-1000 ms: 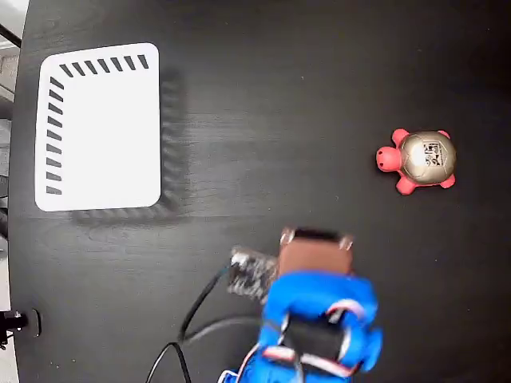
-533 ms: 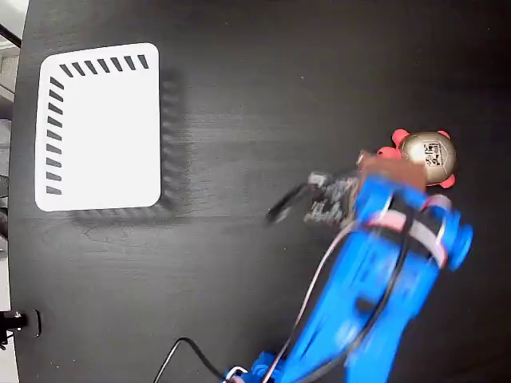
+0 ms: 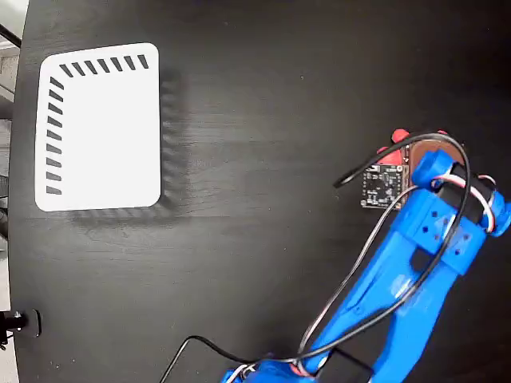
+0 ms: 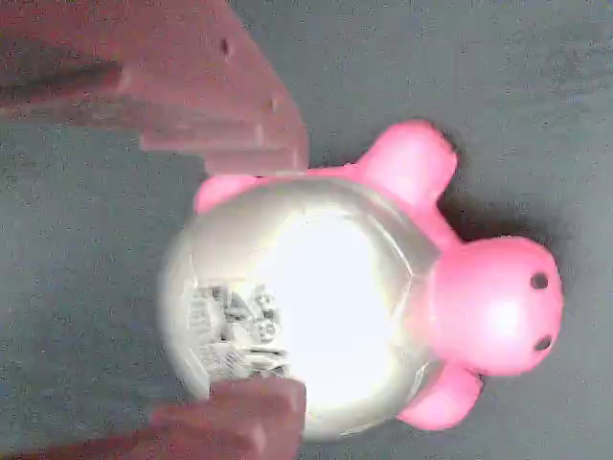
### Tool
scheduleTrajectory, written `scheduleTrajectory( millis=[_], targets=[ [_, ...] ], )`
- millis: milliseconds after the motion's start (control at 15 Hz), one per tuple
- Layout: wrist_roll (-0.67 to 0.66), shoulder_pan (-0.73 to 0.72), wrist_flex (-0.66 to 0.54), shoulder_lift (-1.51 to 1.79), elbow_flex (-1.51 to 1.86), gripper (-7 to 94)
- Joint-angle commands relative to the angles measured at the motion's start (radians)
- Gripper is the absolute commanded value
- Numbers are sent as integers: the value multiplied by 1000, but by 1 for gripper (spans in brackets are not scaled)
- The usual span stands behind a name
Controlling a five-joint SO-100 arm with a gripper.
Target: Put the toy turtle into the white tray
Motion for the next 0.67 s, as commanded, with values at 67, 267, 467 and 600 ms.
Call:
scheduleTrajectory(
  millis=[67,267,467,600],
  targets=[
    [-37,38,5,-48,-164,32],
    [-58,43,12,-95,-224,44],
    [-67,46,17,-97,-224,49],
    [-69,48,43,-100,-238,55]
  ],
)
